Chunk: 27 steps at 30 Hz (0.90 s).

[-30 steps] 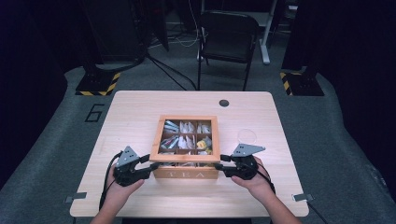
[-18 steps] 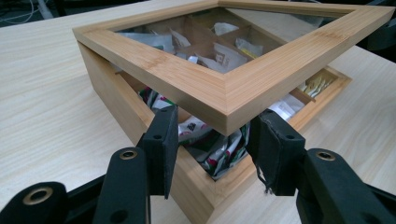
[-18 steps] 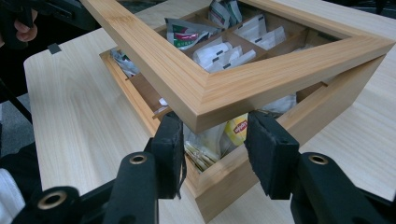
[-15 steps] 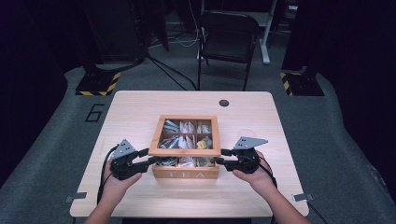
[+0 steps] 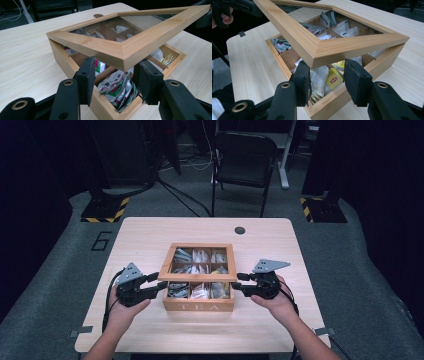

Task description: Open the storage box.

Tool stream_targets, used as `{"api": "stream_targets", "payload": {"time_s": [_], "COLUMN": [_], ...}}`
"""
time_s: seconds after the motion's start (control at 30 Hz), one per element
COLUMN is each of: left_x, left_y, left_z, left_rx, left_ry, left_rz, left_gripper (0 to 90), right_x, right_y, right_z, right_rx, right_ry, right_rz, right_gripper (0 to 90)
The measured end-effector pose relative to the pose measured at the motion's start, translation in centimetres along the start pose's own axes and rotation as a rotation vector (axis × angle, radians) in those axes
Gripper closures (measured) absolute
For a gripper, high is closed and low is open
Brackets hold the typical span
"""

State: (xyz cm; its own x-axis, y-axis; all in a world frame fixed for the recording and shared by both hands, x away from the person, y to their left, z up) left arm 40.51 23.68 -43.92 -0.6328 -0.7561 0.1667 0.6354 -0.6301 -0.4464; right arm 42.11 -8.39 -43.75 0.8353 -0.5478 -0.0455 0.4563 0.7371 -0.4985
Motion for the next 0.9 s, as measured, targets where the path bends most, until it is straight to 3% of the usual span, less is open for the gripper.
{"api": "stream_targets", "payload": {"time_s": [0.63, 0.9], "left_x": [-0.3, -0.5], "left_y": [-0.2, -0.2], "left_z": [2.2, 2.9], "left_rx": [0.016, 0.027], "left_ry": [0.036, 0.023], "left_rz": [0.012, 0.002], "left_gripper": [52.8, 52.9], "right_x": [0.9, 1.2], "right_y": [-0.3, -0.4], "right_z": [2.1, 3.0], "right_rx": [0.017, 0.023], "right_ry": [-0.040, -0.060], "right_rz": [-0.037, -0.045], "right_gripper": [48.9, 48.1]}}
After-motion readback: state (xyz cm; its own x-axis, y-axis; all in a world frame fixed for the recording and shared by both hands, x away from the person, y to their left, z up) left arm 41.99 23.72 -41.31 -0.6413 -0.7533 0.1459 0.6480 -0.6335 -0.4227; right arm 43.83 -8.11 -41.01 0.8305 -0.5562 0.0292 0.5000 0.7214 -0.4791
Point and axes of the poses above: each handheld gripper's, and its own axes: y roughly forward along the jaws, z roughly out of its top, x roughly to its right, the point moved 6 cm from there along y, roughly forward along the jaws, and after that the axes turned 5 degrees about -y, right-handed, at the moved point
